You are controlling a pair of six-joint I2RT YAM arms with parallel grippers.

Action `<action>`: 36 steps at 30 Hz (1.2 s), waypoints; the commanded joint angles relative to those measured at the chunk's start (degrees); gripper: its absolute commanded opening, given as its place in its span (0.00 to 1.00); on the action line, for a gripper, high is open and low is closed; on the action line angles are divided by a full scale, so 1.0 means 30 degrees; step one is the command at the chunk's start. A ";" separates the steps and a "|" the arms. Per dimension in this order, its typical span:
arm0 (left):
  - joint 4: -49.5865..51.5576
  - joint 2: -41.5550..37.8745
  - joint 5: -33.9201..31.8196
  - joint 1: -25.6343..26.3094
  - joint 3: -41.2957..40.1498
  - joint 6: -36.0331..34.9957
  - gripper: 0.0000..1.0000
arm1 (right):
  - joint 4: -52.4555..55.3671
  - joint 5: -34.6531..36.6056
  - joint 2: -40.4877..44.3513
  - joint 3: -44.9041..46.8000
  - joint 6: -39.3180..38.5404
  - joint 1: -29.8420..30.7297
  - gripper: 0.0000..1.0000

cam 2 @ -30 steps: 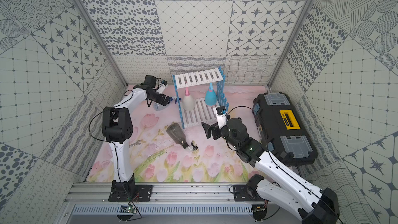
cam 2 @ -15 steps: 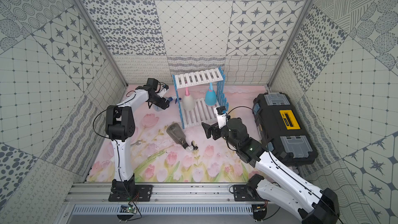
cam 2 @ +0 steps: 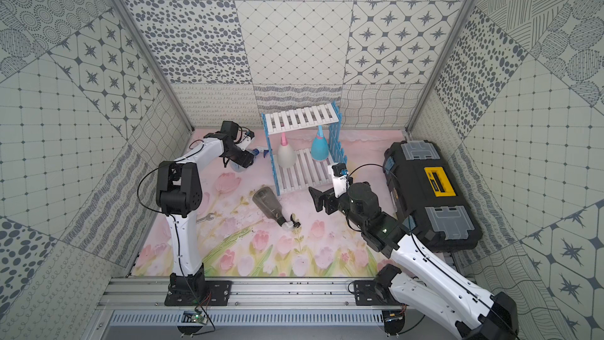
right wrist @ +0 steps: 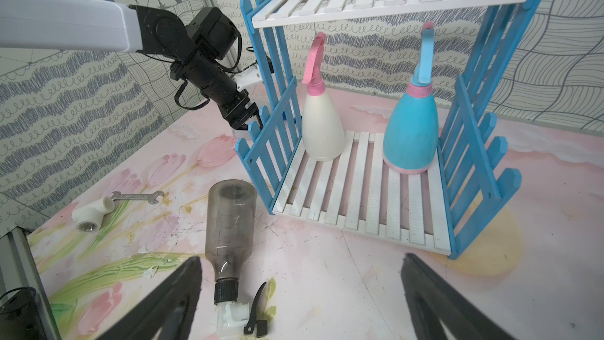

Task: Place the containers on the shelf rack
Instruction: 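Pick up a container from the center of the board.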

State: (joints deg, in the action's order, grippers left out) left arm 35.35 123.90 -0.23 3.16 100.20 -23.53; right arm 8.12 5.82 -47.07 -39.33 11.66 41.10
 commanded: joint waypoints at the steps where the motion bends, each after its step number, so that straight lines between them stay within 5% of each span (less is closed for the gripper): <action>1: -0.1955 -0.3373 -0.2025 -0.0798 -0.2900 0.2904 0.77 | -0.0436 0.0764 0.0790 0.0276 0.0626 -0.0099 0.97; 11: -0.9390 -1.5226 -0.5142 -0.0262 -1.2917 0.7280 0.74 | -0.1709 -0.2453 0.0960 -0.0134 0.5714 -0.1508 0.97; 19: -0.8615 -2.1510 -0.6951 0.4688 -1.4715 0.7716 0.73 | -0.2910 -0.6469 0.0337 -0.1237 0.9271 -0.2743 0.97; 32: -1.1979 -2.2313 -0.9747 1.5436 -1.6342 0.8177 0.69 | -0.4512 -0.9155 -0.3161 -0.4028 1.2893 -0.2744 0.97; 36: -1.3449 -2.1186 -0.9550 1.6502 -1.6529 0.9266 0.70 | -0.4113 -0.9033 -0.3904 -0.4540 1.3112 -0.2688 0.97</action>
State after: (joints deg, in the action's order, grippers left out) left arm 6.31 57.93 -24.88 48.14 51.18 0.27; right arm -1.72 -20.36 -57.95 -50.89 49.15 33.01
